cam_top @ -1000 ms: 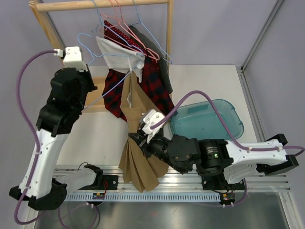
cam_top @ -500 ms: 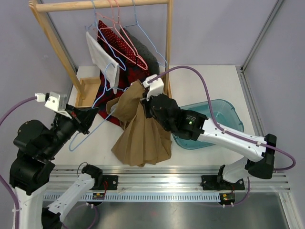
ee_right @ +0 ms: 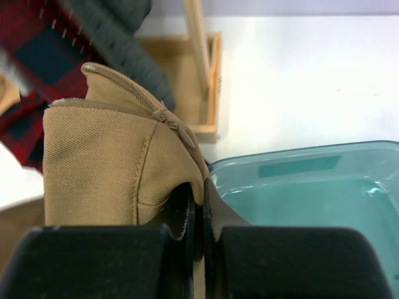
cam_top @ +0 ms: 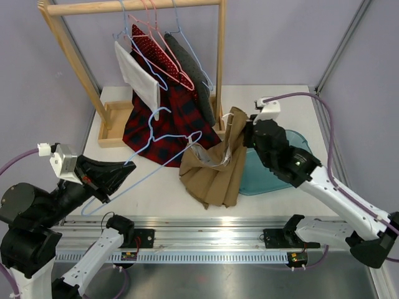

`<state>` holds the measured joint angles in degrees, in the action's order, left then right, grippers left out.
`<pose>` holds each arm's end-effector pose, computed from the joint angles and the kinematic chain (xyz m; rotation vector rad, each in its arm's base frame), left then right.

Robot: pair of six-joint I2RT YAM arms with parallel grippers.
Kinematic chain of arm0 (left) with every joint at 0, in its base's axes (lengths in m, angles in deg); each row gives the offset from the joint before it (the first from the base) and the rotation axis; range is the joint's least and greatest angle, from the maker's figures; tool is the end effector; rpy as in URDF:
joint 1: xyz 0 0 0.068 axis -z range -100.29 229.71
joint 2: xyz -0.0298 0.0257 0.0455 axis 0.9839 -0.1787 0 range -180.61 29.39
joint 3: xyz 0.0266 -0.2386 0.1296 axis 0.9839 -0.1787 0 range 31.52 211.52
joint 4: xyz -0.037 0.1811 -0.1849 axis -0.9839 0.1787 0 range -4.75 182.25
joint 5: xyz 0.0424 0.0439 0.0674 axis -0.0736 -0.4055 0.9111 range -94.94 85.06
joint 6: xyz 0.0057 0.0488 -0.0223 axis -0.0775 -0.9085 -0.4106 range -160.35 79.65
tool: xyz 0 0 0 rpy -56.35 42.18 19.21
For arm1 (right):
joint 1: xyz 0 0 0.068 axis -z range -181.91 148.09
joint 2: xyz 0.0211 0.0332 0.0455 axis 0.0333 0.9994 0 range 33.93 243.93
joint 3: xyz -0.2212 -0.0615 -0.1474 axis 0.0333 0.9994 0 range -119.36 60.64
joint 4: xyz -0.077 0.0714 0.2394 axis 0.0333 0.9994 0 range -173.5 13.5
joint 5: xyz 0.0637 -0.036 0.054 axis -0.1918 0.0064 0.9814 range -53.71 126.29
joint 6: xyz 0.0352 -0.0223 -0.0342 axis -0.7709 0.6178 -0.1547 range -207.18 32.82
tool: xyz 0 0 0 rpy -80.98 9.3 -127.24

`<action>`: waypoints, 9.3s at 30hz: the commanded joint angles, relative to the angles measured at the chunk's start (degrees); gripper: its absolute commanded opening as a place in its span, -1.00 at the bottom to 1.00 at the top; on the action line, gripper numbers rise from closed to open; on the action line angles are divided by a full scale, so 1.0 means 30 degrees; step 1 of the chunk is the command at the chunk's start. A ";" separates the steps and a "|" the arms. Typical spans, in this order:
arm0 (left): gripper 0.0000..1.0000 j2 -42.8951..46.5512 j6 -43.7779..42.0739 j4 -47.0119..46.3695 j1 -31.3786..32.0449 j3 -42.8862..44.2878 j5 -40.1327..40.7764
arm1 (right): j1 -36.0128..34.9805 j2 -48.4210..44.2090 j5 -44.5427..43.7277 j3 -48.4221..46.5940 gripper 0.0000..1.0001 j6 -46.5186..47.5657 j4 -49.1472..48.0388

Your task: Remove the skirt from the hanger

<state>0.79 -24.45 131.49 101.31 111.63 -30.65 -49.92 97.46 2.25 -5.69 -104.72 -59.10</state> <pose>-0.0063 -0.0141 0.4787 0.4502 1.4815 -0.8540 0.1756 0.1652 0.3837 -0.1148 1.8825 0.2040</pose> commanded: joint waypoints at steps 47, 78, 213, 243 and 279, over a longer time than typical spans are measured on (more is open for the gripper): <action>-1.00 0.1477 -0.2048 0.0876 0.0005 -0.3444 0.2623 | 0.9177 0.2353 -0.1249 -1.8793 -1.00 0.7430 0.0479; -1.00 -1.1959 -0.4302 -0.0551 -0.0140 0.9765 1.9146 | 0.9177 -0.3215 0.6014 0.5521 0.99 -0.5461 -0.0050; -1.00 -1.1854 -0.0291 0.0554 0.0005 1.1058 1.3553 | -0.4856 1.6704 1.3692 -2.0516 0.99 -0.1859 -0.0195; -1.00 -0.9804 -0.0874 0.0554 0.0005 1.0912 1.5308 | -0.5764 1.2694 1.0234 -0.3187 -1.00 -0.3876 -0.6954; -1.00 -0.8133 -0.2019 -0.0412 0.0005 0.5844 1.6247 | 0.3463 -0.1161 -0.3179 -0.2951 -1.00 0.1313 -0.0078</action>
<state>-23.25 -29.43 134.48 101.29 129.99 16.82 -40.56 96.26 -3.87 -21.20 -94.23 -60.13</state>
